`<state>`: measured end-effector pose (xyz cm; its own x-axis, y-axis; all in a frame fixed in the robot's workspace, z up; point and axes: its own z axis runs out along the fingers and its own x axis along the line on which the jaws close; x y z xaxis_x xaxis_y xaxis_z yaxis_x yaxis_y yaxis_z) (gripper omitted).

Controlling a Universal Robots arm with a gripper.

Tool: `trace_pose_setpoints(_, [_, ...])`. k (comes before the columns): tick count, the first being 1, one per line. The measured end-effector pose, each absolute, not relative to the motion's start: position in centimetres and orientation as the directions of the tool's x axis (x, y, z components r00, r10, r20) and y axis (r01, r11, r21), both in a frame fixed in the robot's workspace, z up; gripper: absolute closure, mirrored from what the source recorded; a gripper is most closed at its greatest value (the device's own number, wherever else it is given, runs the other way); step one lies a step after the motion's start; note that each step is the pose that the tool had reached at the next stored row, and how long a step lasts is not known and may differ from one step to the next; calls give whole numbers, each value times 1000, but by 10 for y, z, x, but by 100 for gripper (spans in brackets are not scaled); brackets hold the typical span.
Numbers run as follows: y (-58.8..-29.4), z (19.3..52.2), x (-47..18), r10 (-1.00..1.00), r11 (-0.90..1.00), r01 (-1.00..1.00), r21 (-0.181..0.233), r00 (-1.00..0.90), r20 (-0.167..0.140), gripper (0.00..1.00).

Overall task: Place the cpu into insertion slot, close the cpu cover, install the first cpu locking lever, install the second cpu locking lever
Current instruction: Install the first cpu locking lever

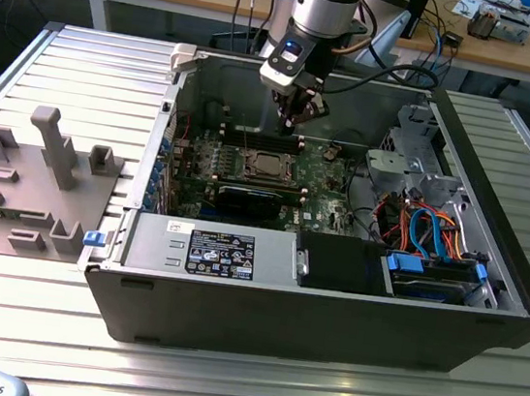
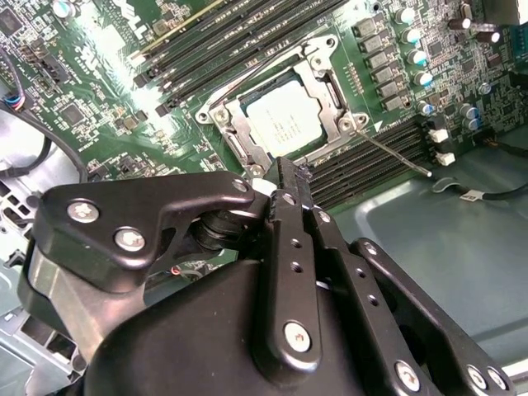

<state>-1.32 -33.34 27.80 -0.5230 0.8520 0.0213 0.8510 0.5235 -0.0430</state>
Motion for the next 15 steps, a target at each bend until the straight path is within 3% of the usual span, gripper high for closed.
trace_pose_setpoints(15, [-333,278,-13,840,543,838,-43,-543,21,89])
